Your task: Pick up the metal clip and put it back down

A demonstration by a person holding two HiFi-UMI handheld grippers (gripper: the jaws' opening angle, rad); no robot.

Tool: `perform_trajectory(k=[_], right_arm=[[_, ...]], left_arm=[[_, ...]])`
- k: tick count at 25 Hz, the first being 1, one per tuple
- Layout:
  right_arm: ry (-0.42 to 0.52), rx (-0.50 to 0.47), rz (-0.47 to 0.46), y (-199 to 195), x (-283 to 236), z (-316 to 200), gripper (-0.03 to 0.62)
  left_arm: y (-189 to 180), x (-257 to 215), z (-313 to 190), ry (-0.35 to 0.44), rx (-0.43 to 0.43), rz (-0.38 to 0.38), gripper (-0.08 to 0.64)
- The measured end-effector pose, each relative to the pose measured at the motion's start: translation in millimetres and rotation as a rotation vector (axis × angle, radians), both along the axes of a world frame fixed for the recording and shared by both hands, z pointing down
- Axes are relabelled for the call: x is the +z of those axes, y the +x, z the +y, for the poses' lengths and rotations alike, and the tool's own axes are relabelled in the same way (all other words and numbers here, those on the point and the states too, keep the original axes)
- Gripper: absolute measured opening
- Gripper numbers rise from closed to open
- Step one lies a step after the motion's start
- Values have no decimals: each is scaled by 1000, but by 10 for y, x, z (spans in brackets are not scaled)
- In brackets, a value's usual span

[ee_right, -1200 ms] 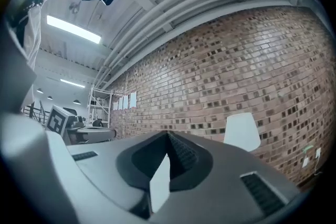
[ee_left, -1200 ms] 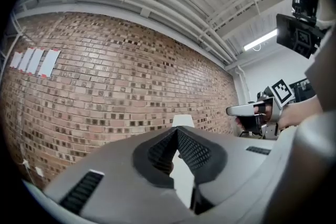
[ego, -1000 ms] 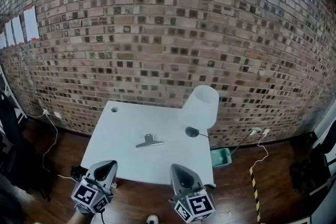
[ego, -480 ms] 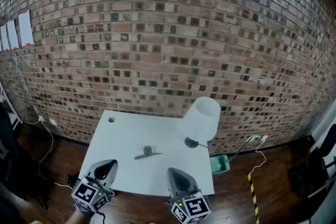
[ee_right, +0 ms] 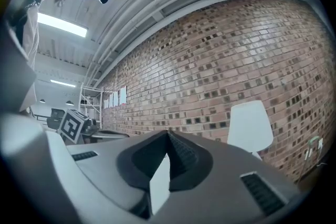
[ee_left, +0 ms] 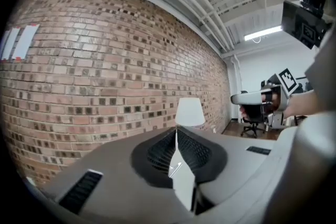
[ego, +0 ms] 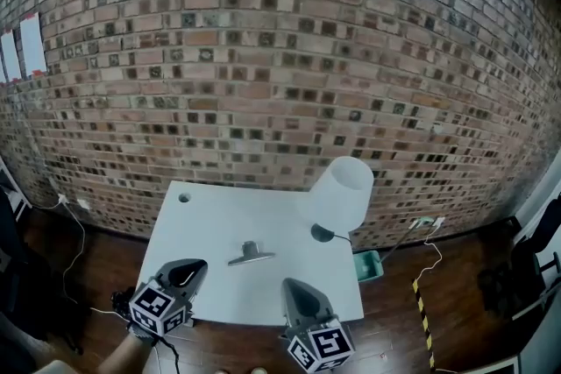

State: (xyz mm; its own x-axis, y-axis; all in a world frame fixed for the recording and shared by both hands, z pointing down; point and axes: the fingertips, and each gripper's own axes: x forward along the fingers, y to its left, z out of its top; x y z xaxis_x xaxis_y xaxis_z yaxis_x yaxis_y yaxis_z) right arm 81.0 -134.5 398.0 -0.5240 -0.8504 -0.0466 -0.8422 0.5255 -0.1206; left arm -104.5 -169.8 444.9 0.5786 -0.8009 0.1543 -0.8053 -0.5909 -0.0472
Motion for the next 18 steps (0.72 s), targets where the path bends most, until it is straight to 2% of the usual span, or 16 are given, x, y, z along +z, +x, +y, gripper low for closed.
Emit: perform_trajectory(k=[4, 10, 18], right_arm=[[-16, 28, 16, -88, 98, -65, -15], [-34, 23, 62, -237, 262, -182, -15], [-91, 25, 50, -100, 550, -464, -15]], left_arm=[[15, 264, -220, -81, 85, -36, 80], [96, 895, -495, -224, 167, -112, 109], [429, 1712, -967, -410, 264, -206, 158]])
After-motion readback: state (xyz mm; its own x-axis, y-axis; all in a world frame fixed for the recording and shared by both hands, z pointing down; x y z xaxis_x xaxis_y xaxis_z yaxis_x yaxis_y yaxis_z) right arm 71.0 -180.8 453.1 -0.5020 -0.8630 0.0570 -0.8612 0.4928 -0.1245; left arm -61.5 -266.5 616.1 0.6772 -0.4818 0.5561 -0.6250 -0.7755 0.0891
